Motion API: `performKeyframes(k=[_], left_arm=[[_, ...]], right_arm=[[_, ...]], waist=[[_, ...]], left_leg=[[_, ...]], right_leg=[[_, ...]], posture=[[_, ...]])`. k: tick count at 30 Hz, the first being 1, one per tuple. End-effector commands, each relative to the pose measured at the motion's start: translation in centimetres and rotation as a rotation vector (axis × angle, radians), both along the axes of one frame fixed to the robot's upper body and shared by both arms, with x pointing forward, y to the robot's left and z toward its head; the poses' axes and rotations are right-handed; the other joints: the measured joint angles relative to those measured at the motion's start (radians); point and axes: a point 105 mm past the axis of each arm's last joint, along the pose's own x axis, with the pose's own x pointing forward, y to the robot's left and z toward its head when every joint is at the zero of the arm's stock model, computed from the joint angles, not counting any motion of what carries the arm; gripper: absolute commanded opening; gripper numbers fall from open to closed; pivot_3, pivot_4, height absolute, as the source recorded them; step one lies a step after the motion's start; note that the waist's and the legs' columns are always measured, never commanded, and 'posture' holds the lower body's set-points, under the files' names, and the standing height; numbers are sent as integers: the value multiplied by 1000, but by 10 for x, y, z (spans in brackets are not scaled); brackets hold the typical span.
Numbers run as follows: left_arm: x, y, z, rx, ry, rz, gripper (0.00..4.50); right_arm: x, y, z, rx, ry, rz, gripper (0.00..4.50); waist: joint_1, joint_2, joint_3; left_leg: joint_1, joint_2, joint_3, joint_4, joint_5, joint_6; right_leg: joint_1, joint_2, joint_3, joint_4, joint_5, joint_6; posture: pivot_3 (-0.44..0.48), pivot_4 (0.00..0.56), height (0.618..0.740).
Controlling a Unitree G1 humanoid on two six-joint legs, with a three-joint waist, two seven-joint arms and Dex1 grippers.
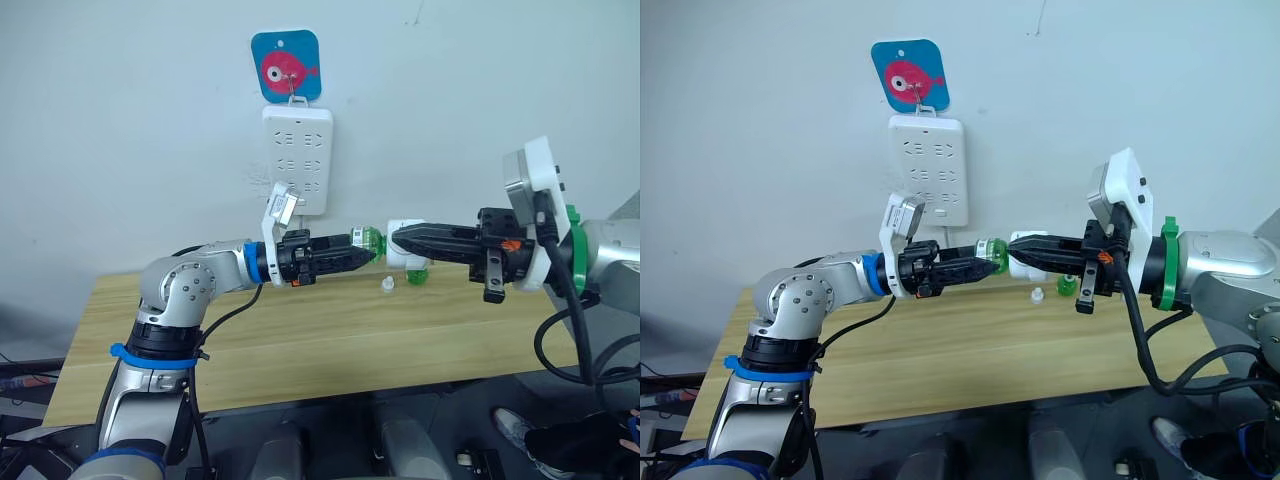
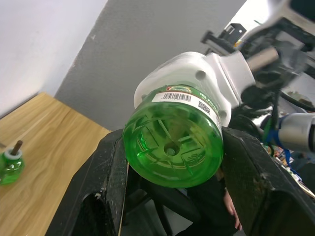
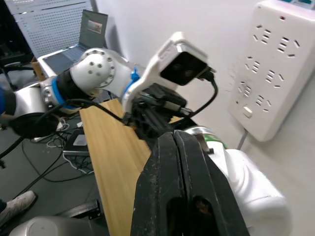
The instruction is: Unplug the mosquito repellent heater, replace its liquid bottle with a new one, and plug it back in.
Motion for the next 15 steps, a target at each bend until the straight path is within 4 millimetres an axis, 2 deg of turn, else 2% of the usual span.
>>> performKeyframes(k=[1,5,11,15], left_arm=[[-16,-4,12,-30,-52,-89,2439],[-23,-2,13,-28,-43,-131,2439],[-25,1,14,-27,-24,-163,2438],[-26,3,21,-55,0,-189,2438]], right_arm=[[7,-2,4,-20,-51,-42,0],[18,-8,2,-45,-69,-97,0],[21,-17,2,-58,-44,-92,0],[21,-24,-10,-84,5,-88,0]], waist=[[0,0,0],[0,0,0],[0,0,0],[0,0,0]], left_leg=[[0,0,0,0,0,0],[0,0,0,0,0,0],[0,0,0,0,0,0],[0,0,0,0,0,0]], right_leg=[[0,0,0,0,0,0],[0,0,0,0,0,0],[0,0,0,0,0,0],[0,0,-1,0,0,0]], posture=[[-156,136,740],[-156,136,740],[-158,137,740],[-158,137,740]])
